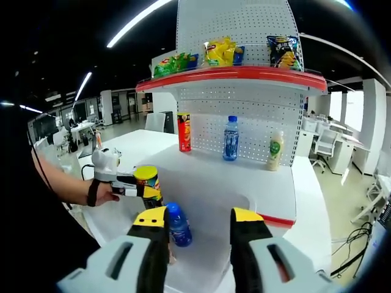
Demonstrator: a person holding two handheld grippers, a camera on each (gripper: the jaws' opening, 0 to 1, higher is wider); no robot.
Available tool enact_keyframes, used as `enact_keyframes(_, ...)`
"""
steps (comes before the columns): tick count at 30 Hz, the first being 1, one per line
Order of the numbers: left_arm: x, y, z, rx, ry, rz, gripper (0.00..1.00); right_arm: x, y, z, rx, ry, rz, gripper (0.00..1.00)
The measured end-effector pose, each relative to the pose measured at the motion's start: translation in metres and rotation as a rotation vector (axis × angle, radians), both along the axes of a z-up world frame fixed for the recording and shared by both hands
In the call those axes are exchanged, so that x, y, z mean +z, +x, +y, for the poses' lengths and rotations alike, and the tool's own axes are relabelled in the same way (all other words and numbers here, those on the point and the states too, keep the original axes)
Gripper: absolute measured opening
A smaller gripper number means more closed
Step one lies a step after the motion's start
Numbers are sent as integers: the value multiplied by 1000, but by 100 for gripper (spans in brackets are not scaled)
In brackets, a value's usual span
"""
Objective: Place the items from the shopping basket onto the snack and drink counter
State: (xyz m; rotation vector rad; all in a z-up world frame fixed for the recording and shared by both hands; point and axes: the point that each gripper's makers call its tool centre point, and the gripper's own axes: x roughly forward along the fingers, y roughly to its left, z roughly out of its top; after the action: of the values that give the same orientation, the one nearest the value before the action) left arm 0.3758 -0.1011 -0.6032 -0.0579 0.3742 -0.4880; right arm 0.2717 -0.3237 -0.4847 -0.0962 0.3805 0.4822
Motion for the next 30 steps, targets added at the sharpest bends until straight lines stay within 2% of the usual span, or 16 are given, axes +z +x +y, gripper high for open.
enact_keyframes(5, 34, -1, -8, -33, -30, -54, 49, -3, 1, 0, -3, 1, 5, 37)
enact_keyframes(11, 61, 7, -6, -33, -108, -53, 49, -4, 2, 7, 4, -1, 3, 37)
enact_keyframes(21, 112, 17, 4, -39, -191, -69, 49, -9, 2, 10, 4, 9, 13, 37)
enact_keyframes(27, 140, 26, 9, -37, -209, -83, 49, -13, 3, 10, -7, 23, 16, 37)
enact_keyframes(30, 155, 31, 15, -34, -166, -129, 49, -17, 3, 12, -5, 20, 24, 37)
